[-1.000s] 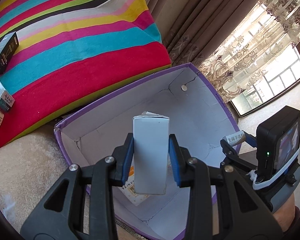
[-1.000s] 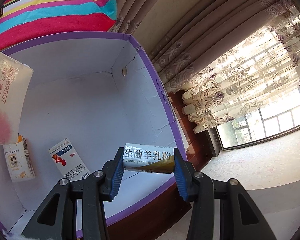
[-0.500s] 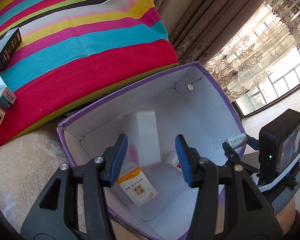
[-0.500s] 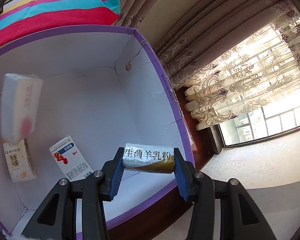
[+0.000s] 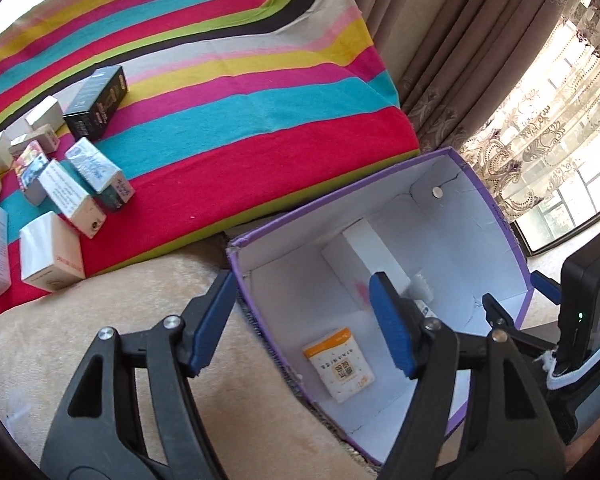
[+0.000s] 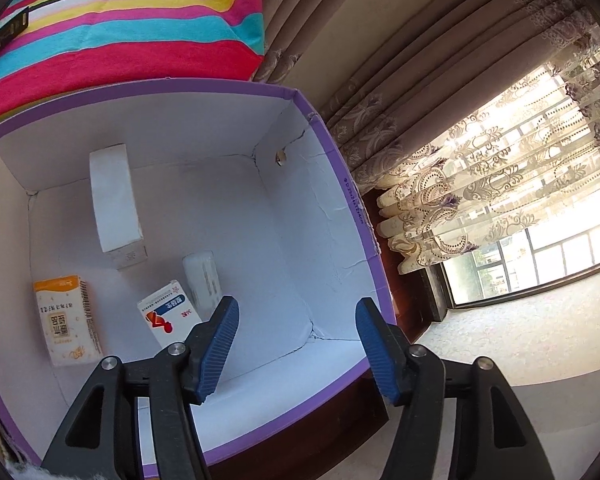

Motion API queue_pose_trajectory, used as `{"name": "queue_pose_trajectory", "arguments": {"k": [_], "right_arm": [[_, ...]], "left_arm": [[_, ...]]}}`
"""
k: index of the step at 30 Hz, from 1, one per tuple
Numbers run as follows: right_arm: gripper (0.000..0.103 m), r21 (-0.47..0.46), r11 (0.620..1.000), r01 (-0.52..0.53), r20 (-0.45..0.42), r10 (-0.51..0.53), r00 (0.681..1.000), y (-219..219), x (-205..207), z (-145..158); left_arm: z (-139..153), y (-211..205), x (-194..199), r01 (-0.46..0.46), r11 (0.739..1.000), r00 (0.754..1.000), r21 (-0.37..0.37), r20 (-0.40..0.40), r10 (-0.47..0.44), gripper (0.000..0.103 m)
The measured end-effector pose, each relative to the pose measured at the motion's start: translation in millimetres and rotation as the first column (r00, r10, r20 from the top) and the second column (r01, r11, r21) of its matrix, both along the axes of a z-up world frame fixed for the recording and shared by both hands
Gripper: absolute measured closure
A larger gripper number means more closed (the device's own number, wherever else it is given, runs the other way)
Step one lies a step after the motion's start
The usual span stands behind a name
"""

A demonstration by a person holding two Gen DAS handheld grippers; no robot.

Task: Organize objects
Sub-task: 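Move both open tools back over the striped cloth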

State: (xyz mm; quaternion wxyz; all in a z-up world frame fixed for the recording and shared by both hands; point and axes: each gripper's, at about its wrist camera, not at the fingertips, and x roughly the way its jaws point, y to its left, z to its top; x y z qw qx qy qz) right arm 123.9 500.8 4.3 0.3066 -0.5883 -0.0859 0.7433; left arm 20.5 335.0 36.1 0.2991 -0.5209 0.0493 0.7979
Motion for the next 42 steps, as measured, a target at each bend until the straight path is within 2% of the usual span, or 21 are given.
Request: {"name": "queue_pose_trajectory", "arguments": {"k": [4, 13, 18, 21, 28, 36, 39, 42], "right_arm": [[0.035, 0.007, 0.999, -0.042, -0.014, 0.042, 0.999, -16.9, -8.6, 6.7], [0.034, 0.003, 0.993, -0.114, -0.052, 0.114, 0.992, -53.8, -28.2, 22.5], [0.033, -0.047, 0.984, -0.172, -0.119, 0.165, 0.979, -78.3, -41.3, 34.8], [0.031, -0.102, 0.972, -0.214, -0.166, 0.195, 0.967, -101.2, -50.8, 39.4], [0.029, -0.162, 0.928, -0.335, -0.233, 0.294, 0.927, -157.7, -75.3, 46.5], [0.028, -0.249, 0.86, -0.446, -0.293, 0.372, 0.881, -213.1, -97.9, 49.1], [0.027, -0.283, 0.836, -0.47, -0.319, 0.38, 0.868, -227.0, -103.6, 51.0], [0.027, -0.32, 0.81, -0.492, -0.343, 0.385, 0.857, -237.3, -110.3, 51.8]], "left_arm": [[4.9, -24.4, -7.4, -0.064, 0.998, 0.998, -0.012, -0.027, 0.063, 0.03], [9.5, -76.1, -19.1, -0.172, 0.985, 0.984, -0.019, -0.052, 0.17, 0.03], [15.0, -122.8, -25.3, -0.267, 0.963, 0.959, -0.019, -0.099, 0.264, 0.03], [17.3, -157.3, -30.6, -0.339, 0.94, 0.934, -0.025, -0.131, 0.333, 0.03], [18.0, -231.4, -40.3, -0.479, 0.875, 0.867, -0.063, -0.19, 0.461, 0.027], [13.8, -309.6, -48.6, -0.617, 0.779, 0.778, -0.113, -0.237, 0.582, 0.027], [11.0, -332.3, -50.7, -0.65, 0.75, 0.752, -0.124, -0.247, 0.611, 0.027], [7.7, -347.2, -53.4, -0.669, 0.731, 0.737, -0.129, -0.242, 0.632, 0.027]]}}
